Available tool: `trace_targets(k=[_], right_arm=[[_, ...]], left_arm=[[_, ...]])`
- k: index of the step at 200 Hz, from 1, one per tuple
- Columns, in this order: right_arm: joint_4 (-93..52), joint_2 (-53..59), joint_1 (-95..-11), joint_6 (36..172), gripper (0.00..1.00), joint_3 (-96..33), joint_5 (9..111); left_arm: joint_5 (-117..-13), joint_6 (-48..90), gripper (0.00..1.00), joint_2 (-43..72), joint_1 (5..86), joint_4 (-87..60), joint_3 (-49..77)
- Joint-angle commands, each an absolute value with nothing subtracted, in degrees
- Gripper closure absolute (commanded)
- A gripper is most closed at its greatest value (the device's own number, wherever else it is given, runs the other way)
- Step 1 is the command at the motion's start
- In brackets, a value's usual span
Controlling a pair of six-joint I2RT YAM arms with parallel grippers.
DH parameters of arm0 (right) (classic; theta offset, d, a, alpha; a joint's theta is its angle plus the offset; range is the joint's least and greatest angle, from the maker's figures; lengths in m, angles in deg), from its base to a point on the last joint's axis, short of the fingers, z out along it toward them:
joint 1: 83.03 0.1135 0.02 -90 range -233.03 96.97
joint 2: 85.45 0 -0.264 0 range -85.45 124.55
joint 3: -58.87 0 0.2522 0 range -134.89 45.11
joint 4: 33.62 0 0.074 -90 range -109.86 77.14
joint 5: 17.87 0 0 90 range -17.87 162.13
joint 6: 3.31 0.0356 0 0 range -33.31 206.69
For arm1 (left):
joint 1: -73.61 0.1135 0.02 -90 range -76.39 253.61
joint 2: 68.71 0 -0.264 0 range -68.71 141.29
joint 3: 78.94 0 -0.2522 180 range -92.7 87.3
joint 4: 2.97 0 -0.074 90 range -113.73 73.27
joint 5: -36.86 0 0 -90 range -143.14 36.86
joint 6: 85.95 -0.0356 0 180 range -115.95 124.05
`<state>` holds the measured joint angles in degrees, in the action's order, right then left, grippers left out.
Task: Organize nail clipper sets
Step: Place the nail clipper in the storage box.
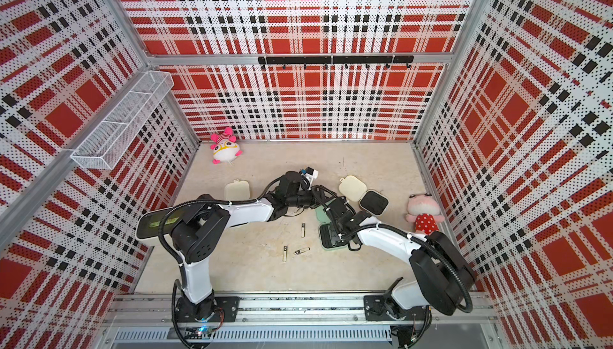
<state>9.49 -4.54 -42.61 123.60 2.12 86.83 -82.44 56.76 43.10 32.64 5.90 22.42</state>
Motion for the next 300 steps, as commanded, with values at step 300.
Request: trace_targets(k=[300], right_arm=[[6.9,0.9,-42.8,119.8,0.67,1.0,89.3]], left_arm=[[-80.4,56.5,0.41,46.1,36.2,8.5,27.9]])
